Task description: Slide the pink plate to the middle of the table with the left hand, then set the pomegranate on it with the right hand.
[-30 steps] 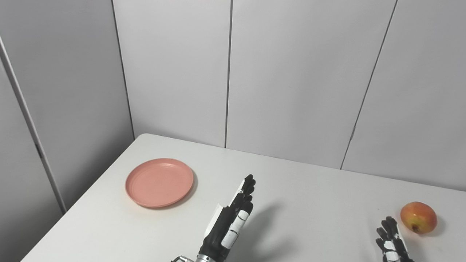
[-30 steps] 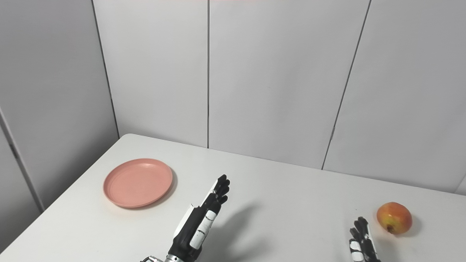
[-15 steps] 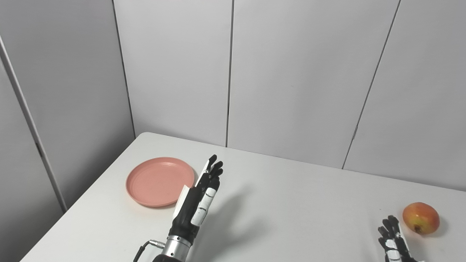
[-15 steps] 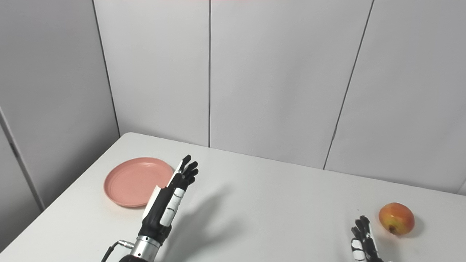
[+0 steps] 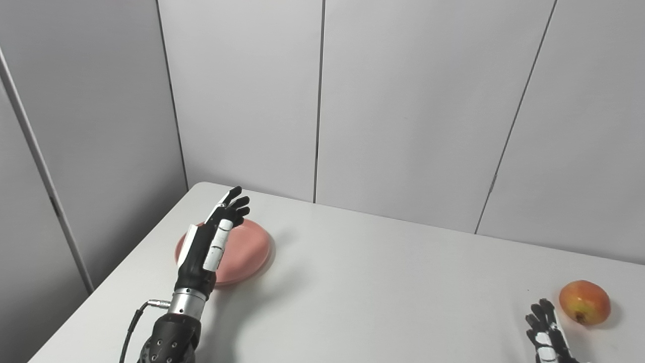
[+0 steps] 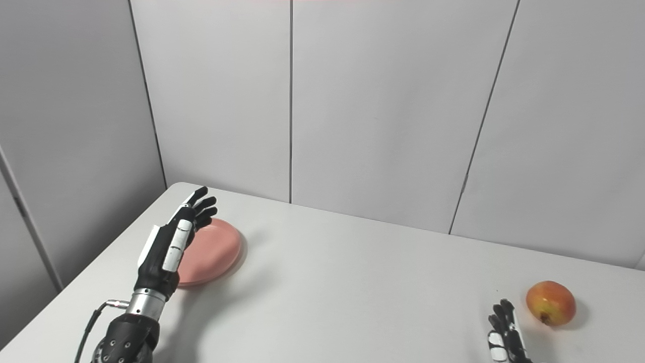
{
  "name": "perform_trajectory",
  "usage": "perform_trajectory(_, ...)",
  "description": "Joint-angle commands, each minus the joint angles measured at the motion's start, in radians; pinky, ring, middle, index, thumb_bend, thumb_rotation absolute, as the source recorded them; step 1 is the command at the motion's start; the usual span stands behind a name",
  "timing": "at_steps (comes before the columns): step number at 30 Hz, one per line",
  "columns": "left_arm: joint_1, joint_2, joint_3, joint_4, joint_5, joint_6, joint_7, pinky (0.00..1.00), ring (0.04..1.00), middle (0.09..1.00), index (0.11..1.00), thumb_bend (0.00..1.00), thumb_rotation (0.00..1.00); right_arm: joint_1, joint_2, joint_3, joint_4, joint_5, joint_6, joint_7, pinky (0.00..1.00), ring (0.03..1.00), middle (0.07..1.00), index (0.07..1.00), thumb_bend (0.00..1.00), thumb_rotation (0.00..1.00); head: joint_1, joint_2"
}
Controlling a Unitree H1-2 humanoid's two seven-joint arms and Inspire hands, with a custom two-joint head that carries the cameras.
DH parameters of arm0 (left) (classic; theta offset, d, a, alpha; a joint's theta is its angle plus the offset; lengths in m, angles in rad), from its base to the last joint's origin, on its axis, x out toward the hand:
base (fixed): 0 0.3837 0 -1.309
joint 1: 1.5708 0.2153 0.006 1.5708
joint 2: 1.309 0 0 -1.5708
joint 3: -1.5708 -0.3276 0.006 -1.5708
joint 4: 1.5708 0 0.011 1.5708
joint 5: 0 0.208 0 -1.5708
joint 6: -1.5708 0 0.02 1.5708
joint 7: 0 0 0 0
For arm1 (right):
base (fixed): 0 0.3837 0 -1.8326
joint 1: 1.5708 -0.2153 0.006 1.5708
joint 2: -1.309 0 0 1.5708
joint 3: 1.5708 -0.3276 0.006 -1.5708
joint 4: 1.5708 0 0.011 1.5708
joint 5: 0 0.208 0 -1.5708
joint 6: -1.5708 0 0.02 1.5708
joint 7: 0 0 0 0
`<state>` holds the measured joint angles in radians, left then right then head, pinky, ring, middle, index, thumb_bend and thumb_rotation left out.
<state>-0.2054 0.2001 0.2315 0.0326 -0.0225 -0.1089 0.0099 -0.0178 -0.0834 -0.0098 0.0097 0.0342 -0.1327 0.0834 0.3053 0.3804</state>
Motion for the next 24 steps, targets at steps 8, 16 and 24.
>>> perform_trajectory(8, -0.076, 0.101, 0.056, 0.013, -0.005, -0.001, 0.022, 0.78, 0.781, 0.797, 0.804, 0.7, 1.0, 0.036, 0.006, 0.006, 0.016, 0.003, -0.032, 0.002, 1.0, 0.969, 0.976, 0.996, 0.47, 0.95, 0.005, 0.007)
perform_trajectory(16, -0.096, 0.139, 0.085, 0.101, -0.02, -0.06, 0.042, 0.74, 0.759, 0.774, 0.769, 0.73, 1.0, 0.036, 0.0, 0.006, 0.018, -0.005, -0.036, 0.002, 1.0, 0.97, 0.977, 0.997, 0.49, 0.94, 0.012, 0.009)
perform_trajectory(24, -0.133, 0.158, 0.118, 0.166, -0.045, -0.052, 0.057, 0.73, 0.747, 0.764, 0.774, 0.74, 1.0, 0.038, -0.006, -0.002, 0.016, 0.001, -0.034, 0.001, 1.0, 0.97, 0.977, 0.999, 0.49, 0.92, 0.007, 0.018)
